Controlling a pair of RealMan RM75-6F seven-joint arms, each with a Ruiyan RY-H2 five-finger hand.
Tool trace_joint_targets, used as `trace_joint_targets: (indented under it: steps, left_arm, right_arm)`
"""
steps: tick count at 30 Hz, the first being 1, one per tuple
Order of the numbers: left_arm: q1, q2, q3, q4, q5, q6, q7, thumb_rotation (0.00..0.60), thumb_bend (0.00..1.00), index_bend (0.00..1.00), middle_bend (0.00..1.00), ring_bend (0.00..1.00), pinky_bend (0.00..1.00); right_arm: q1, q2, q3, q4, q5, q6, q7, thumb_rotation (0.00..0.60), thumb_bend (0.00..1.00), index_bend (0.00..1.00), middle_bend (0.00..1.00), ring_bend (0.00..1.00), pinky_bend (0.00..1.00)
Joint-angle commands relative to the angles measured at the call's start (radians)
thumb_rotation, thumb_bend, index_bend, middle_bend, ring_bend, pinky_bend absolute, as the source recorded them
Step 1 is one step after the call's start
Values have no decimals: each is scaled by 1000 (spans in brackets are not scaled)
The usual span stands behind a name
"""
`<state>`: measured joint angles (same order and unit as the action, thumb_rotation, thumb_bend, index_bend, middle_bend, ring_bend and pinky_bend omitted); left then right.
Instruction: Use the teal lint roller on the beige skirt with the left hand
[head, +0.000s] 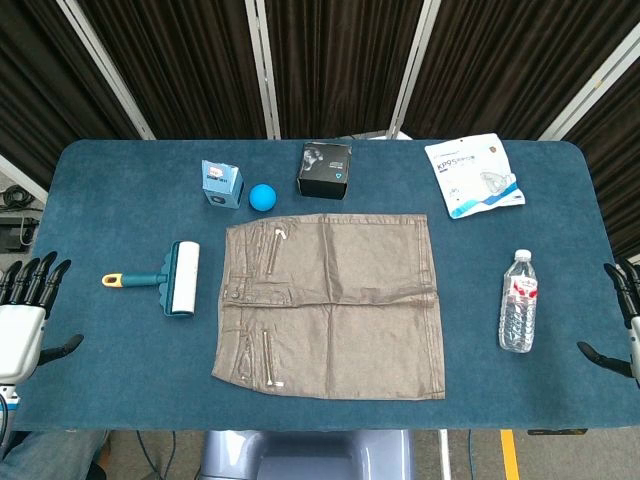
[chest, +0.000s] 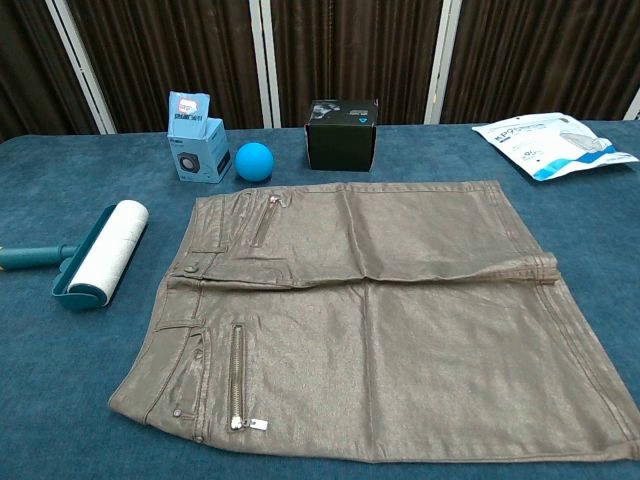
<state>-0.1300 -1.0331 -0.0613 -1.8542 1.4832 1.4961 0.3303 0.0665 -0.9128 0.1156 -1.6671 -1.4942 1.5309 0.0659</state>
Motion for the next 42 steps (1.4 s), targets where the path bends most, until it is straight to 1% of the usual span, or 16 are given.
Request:
trace_joint_targets:
  steps: [1,5,8,10,12,13,15,17,18,19,23,24,28,32,35,42]
  left_arm:
    - [0,0,-1,1,0,-1,-2,600,0,0,0,0,0]
    - [-3,1,1,5,-6,-10,-4,600,0,0,0,0,0]
    - [-19,-3,-11,15,-53,-51,-7,600,0,0,0,0,0]
    - [-50,-21,-30,38,-101,-104,-8,600,3,0,0,0,0]
    - [-86,-46,-48,69,-141,-161,-5,600,32,0,0,0,0]
    - [-119,-69,-61,94,-167,-213,-12,600,45,0,0,0,0]
    - [-173,-114,-83,147,-209,-294,-28,600,99,0,0,0,0]
    - [-209,-160,-101,202,-238,-333,-20,600,175,25,0,0,0]
    - [-236,-204,-113,254,-266,-360,-6,600,205,41,0,0,2]
    - [-254,-235,-121,292,-291,-381,5,600,255,69,0,0,14]
    - [-315,-364,-148,462,-384,-450,20,600,393,140,19,3,86]
    - [-326,-398,-150,516,-397,-466,9,600,404,150,28,7,95]
    - [-345,-480,-141,655,-418,-522,-56,600,413,190,63,30,116]
    - [-351,-522,-131,729,-414,-541,-90,600,413,192,69,34,117]
    - [-354,-547,-118,767,-406,-556,-107,600,413,193,77,37,119]
    - [-360,-586,-102,807,-368,-546,-136,600,414,215,115,68,143]
  right_arm:
    - [0,0,0,0,1,0,-1,600,0,0,0,0,0]
    - [0,0,2,-2,9,-3,-1,600,0,0,0,0,0]
    - [5,-1,3,-1,15,-13,-4,600,0,0,0,0,0]
    - [9,-1,6,-2,28,-26,-2,600,0,0,0,0,0]
    - [14,0,10,-4,41,-38,-1,600,0,0,0,0,0]
    - [18,2,11,-6,51,-49,-5,600,0,0,0,0,0]
    - [24,4,14,-11,67,-66,-13,600,0,0,0,0,0]
    - [27,6,16,-16,82,-78,-21,600,0,0,0,0,0]
    - [29,7,18,-19,93,-85,-25,600,0,0,0,0,0]
    - [31,7,20,-22,99,-89,-27,600,0,0,0,0,0]
    - [37,6,26,-25,126,-106,-39,600,0,0,0,0,0]
    - [40,4,28,-26,133,-113,-37,600,0,0,0,0,0]
    - [49,-1,23,-14,146,-143,-38,600,0,0,0,0,0]
    - [50,-3,20,-1,154,-155,-27,600,0,0,0,0,0]
    - [48,-1,20,6,156,-157,-11,600,0,0,0,0,0]
    - [39,10,18,4,151,-148,11,600,0,0,0,0,0]
